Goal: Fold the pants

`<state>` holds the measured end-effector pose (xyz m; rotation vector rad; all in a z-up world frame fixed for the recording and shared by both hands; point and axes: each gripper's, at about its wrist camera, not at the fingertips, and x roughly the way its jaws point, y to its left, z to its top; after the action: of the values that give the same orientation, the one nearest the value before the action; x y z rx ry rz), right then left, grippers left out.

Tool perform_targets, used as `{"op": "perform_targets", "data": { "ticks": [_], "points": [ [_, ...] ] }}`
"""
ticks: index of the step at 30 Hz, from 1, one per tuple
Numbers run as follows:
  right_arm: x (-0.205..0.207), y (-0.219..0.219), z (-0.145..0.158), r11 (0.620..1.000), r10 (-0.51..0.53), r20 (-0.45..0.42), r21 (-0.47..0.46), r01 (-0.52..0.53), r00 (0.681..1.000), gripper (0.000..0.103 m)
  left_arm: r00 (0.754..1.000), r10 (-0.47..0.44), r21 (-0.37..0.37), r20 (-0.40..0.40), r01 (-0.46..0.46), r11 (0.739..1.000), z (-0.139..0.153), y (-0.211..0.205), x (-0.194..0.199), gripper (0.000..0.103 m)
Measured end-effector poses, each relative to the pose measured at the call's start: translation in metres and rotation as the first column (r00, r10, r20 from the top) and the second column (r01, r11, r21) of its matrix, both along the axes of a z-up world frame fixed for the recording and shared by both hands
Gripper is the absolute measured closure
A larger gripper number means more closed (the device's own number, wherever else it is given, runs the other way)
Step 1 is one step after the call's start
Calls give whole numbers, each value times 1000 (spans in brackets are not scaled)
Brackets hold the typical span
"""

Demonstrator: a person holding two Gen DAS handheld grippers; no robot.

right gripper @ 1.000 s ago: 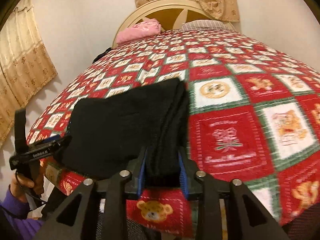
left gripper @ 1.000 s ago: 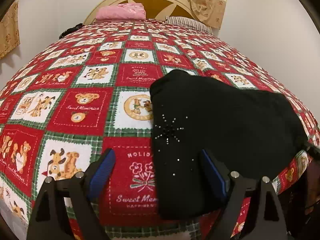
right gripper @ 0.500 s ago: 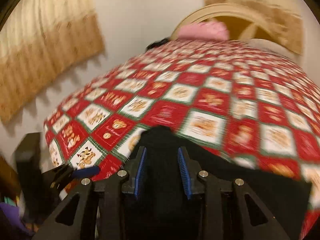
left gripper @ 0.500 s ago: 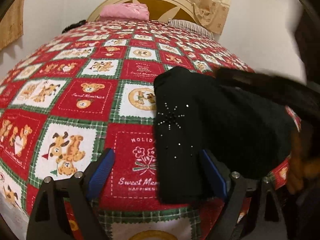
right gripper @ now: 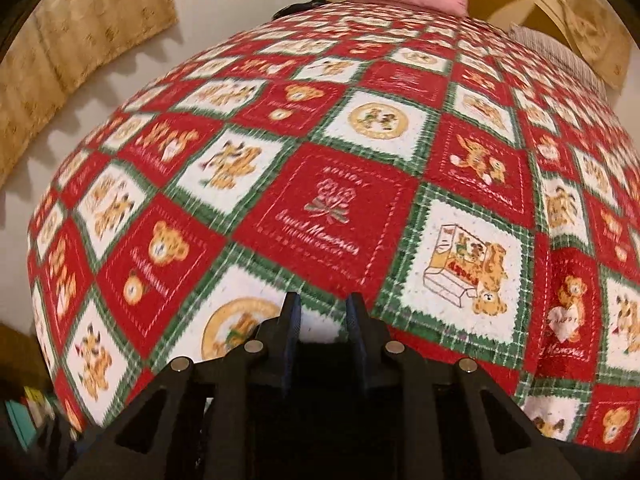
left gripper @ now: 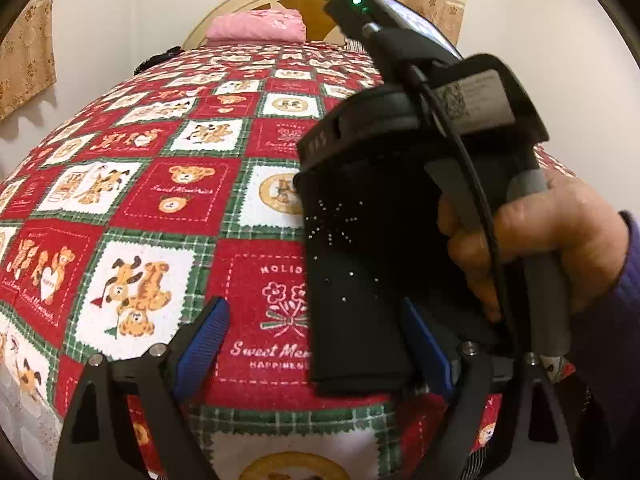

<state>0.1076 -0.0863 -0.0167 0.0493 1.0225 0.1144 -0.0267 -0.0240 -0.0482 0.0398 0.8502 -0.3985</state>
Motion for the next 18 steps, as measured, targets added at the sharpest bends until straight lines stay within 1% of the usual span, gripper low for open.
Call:
{"op": "perform_targets", "data": {
  "ticks": [2, 3, 4, 5, 6, 8, 9, 11, 13, 15, 16, 18],
  "points": [
    [-8, -12, 9, 997, -31, 68, 72, 26, 997, 79, 1000, 1, 0, 2, -1, 1000, 0, 0, -1, 13],
    [-18, -20, 19, 991, -56, 128, 127, 39, 990, 79, 1000, 1, -4, 1, -1, 1000, 0, 2, 0, 13],
    [-35, -32, 32, 979, -89, 197, 198, 49, 976, 79, 1000, 0, -11, -3, 0, 1000, 0, 3, 1, 13],
    [-51, -42, 43, 967, -111, 241, 248, 50, 964, 78, 1000, -1, -12, -5, 1, 1000, 0, 3, 1, 12],
    [-62, -48, 49, 963, -123, 261, 264, 52, 958, 78, 1000, -2, -9, -6, 2, 1000, 0, 2, 2, 12],
    [-97, -63, 63, 968, -145, 304, 239, 72, 942, 77, 1000, -6, -3, -9, 6, 1000, 1, 2, 3, 12],
    [-117, -70, 67, 976, -155, 320, 199, 94, 935, 77, 1000, -7, -4, -12, 7, 1000, 1, 2, 3, 12],
    [-155, -88, 68, 977, -193, 322, 153, 150, 927, 77, 1000, -10, -10, -22, 10, 1000, 3, 3, 5, 12],
    [-178, -111, 66, 969, -239, 310, 137, 206, 920, 77, 1000, -13, -4, -24, 13, 1000, 5, 3, 8, 12],
    [-212, -131, 59, 958, -288, 301, 98, 271, 909, 77, 1000, -13, 21, -6, 13, 1000, 11, -1, 10, 12],
    [-227, -137, 55, 953, -303, 299, 79, 293, 905, 77, 1000, -17, 37, 18, 16, 999, 17, -5, 10, 12],
    [-249, -145, 50, 951, -309, 299, 76, 300, 903, 77, 997, -38, 45, 65, 35, 998, 28, -14, 10, 12]
  ]
}}
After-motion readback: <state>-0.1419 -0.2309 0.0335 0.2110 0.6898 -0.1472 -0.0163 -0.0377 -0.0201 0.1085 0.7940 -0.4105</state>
